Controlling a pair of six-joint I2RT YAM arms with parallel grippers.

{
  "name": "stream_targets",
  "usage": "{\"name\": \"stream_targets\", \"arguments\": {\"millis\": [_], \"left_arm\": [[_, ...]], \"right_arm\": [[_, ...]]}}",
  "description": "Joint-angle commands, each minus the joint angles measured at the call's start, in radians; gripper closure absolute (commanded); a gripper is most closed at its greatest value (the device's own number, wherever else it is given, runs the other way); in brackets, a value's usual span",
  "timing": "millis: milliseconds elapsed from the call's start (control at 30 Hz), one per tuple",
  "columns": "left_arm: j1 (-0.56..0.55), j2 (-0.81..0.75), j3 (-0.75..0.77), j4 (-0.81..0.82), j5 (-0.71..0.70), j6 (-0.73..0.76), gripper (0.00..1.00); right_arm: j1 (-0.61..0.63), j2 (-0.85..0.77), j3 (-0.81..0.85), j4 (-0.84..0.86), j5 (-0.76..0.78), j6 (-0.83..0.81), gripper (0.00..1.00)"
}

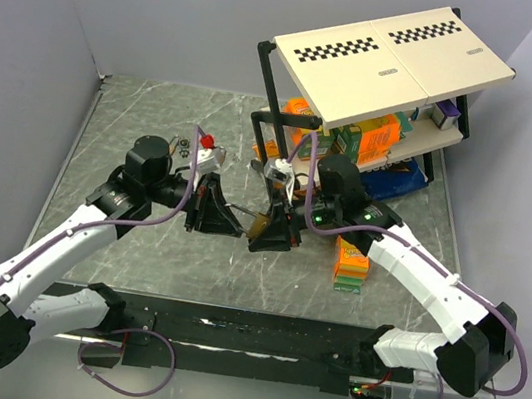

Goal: Lock with the key
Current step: Lock the lock.

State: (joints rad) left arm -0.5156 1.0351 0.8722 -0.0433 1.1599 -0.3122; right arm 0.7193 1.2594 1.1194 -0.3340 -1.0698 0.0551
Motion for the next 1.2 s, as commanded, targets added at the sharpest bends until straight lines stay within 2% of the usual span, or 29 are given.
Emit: {"name": "stream_targets", "arguments": {"millis": [0,167,267,367,400,433,467,567,633,700,833,900,1000,1167], "left_arm": [[-0.162,0.077,0.004,0.165,-0.049,0.019,0.99],[-0.118,0.043,0.014,0.088,-0.029,0.064,0.99],[-0.040,0.031,0.039,0.045,-0.005,0.071,0.99],[0.047,0.025,0.092,-0.059,-0.002,0.096,0.89],[0.089,0.022,0.106,-0.079,-0.020,0.081,0.76],[0.110,0.020,0.128,-0.081,-0.029,0.064,0.67],[0.156,0.019,0.134,-0.070,-0.035,0.036,0.52],[0.239,0.003,0.140,-0.032,-0.080,-0.112,0.30],[0.268,-0.007,0.133,-0.044,-0.135,-0.204,0.22],[0.308,-0.029,0.107,-0.014,-0.155,-0.333,0.04],[0.330,-0.063,0.022,0.036,-0.336,-0.568,0.04],[0.351,-0.063,0.016,0.092,-0.356,-0.672,0.04],[0.377,-0.058,0.054,0.079,-0.422,-0.712,0.04],[0.381,-0.026,0.126,-0.036,-0.531,-0.674,0.04]], "right_arm": [[0.094,0.066,0.086,0.423,-0.005,0.011,1.00],[0.075,0.022,0.059,0.334,0.004,-0.047,1.00],[0.060,-0.015,0.028,0.270,0.024,-0.101,1.00],[0.046,-0.038,0.003,0.247,0.077,-0.113,1.00],[0.042,-0.040,-0.001,0.256,0.131,-0.104,1.00],[0.037,-0.037,-0.007,0.269,0.148,-0.078,1.00],[0.031,-0.034,-0.007,0.300,0.171,-0.068,1.00],[0.031,-0.025,-0.013,0.354,0.284,-0.032,1.00],[0.029,-0.011,-0.015,0.403,0.364,-0.018,1.00],[0.029,0.006,-0.006,0.441,0.437,0.001,1.00],[0.040,0.108,0.077,0.486,0.559,0.058,1.00],[0.052,0.144,0.108,0.498,0.582,0.071,1.00],[0.074,0.196,0.154,0.521,0.628,0.077,1.00],[0.115,0.258,0.207,0.533,0.683,0.061,1.00]]}}
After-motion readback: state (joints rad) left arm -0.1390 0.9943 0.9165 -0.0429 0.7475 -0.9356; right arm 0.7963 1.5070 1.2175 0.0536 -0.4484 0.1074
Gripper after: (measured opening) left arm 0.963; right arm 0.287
